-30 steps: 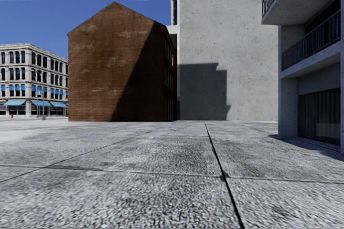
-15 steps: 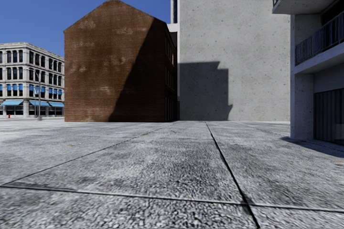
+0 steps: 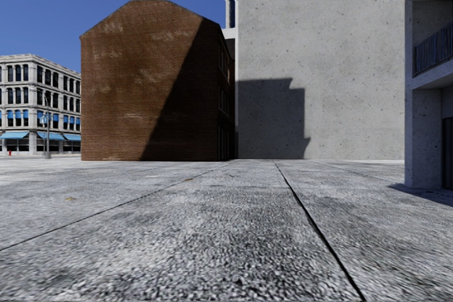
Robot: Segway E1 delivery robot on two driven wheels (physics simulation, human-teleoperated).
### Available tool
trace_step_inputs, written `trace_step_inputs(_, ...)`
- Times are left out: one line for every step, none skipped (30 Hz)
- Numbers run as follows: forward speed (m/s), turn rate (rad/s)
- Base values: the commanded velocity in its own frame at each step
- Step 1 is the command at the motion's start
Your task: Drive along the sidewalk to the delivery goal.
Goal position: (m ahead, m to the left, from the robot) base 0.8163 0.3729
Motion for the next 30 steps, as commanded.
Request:
trace_step_inputs(1.17, 0.25)
trace_step_inputs(1.17, 0.25)
trace_step_inputs(1.15, 0.25)
trace_step_inputs(1.14, 0.25)
trace_step_inputs(1.14, 0.25)
trace_step_inputs(1.14, 0.25)
trace_step_inputs(1.14, 0.25)
trace_step_inputs(1.13, 0.25)
trace_step_inputs(1.13, 0.25)
trace_step_inputs(1.12, 0.19)
trace_step_inputs(1.10, 0.04)
trace_step_inputs(1.10, 0.04)
trace_step_inputs(1.02, 0.00)
trace_step_inputs(0.00, 0.00)
trace_step_inputs(0.00, 0.00)
trace_step_inputs(0.00, 0.00)
trace_step_inputs(0.00, 0.00)
trace_step_inputs(0.00, 0.00)
trace_step_inputs(0.00, 0.00)
trace_step_inputs(0.00, 0.00)
trace_step_inputs(0.00, 0.00)
trace_step_inputs(0.00, 0.00)
trace_step_inputs(0.00, 0.00)
trace_step_inputs(0.00, 0.00)
trace_step_inputs(0.00, 0.00)
trace_step_inputs(0.00, 0.00)
trace_step_inputs(0.00, 0.00)
trace_step_inputs(0.00, 0.00)
trace_step_inputs(0.00, 0.00)
trace_step_inputs(0.00, 0.00)
